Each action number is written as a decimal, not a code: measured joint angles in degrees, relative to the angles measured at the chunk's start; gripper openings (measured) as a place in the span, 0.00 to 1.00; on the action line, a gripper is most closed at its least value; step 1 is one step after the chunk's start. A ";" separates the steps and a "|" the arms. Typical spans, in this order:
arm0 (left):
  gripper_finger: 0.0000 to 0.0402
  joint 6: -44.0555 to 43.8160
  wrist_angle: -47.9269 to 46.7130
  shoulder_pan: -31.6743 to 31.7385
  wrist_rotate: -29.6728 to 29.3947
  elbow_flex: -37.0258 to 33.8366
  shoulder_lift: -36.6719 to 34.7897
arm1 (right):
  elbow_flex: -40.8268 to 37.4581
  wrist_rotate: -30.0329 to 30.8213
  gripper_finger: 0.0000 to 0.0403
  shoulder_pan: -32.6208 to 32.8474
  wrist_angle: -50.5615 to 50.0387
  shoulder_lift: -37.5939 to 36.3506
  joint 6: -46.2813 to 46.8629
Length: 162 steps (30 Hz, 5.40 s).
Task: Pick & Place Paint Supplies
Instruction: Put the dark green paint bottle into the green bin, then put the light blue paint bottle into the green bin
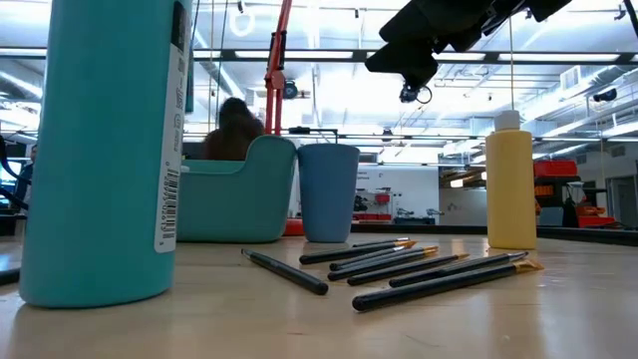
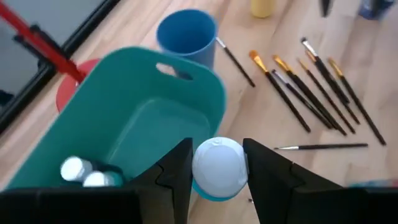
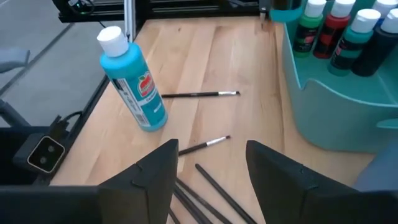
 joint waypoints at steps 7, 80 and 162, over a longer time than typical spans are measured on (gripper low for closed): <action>0.33 -4.20 -0.85 0.61 0.98 -9.03 -1.07 | 0.00 0.00 0.49 -0.01 -0.11 0.00 0.27; 0.48 4.87 18.55 14.19 5.52 -30.25 -11.91 | 0.00 -2.99 0.49 -0.31 7.95 0.00 -13.58; 0.48 16.46 48.75 8.83 12.39 -21.91 -4.13 | -9.38 0.14 0.29 23.70 32.46 17.59 1.26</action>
